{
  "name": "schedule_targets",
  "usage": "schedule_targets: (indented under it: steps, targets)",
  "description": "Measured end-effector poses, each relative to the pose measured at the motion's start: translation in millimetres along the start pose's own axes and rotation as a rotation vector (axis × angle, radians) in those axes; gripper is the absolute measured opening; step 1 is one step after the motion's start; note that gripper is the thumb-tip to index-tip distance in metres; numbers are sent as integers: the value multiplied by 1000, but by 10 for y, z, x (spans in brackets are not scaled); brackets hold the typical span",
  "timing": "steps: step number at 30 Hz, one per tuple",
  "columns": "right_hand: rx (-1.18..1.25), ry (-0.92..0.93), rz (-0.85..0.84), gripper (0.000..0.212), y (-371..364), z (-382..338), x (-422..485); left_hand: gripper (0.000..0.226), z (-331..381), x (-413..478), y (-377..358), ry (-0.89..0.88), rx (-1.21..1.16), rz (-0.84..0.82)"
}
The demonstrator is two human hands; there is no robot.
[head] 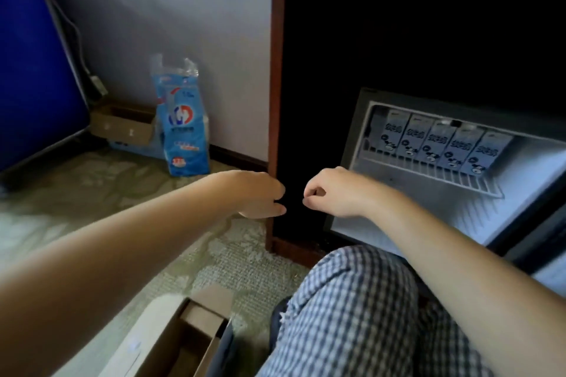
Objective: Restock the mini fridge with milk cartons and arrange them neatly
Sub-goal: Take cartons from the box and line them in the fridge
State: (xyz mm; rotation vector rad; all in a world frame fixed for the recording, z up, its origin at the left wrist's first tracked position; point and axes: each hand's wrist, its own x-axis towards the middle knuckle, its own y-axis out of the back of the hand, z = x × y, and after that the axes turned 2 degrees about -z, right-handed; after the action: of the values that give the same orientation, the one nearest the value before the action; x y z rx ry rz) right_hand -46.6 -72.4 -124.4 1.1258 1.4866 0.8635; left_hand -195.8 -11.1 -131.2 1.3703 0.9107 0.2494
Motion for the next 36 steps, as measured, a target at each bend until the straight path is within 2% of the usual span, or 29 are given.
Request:
schedule_targets:
  steps: [5, 9, 13, 17, 20, 24, 30, 36]
  targets:
    - [11, 61, -73, 28, -489, -517, -9, 40, -205, -546, -440, -19, 21, -54]
    - [23, 97, -243, 33, -1016, -816, -20, 49, -351, -931, -989, 84, -70, -49]
    - [96, 135, -333, 34, -1486, -1121, -62, 43, -440, -1216, -1638, 136, -174, -124]
    - [30, 221, -418, 35, -1915, -1446, -90, 41, -544, -1471, -2162, 241, -383, -253]
    - [-16, 295, -467, 33, -2169, -1714, -117, 42, -606, -1671, -2582, 368, -541, -225]
    - [-26, 355, -565, 33, -2488, -1930, -129, 36, -473, -1877, -3190, 425, -697, -257]
    - [-198, 434, -680, 49, -2756, -1961, -74, 38, -143, -1975, -3881, 532, -714, -190]
    - [-348, 517, -794, 54, -3033, -2022, -18, 38, 38, -1994, -4158, 588, -550, -74]
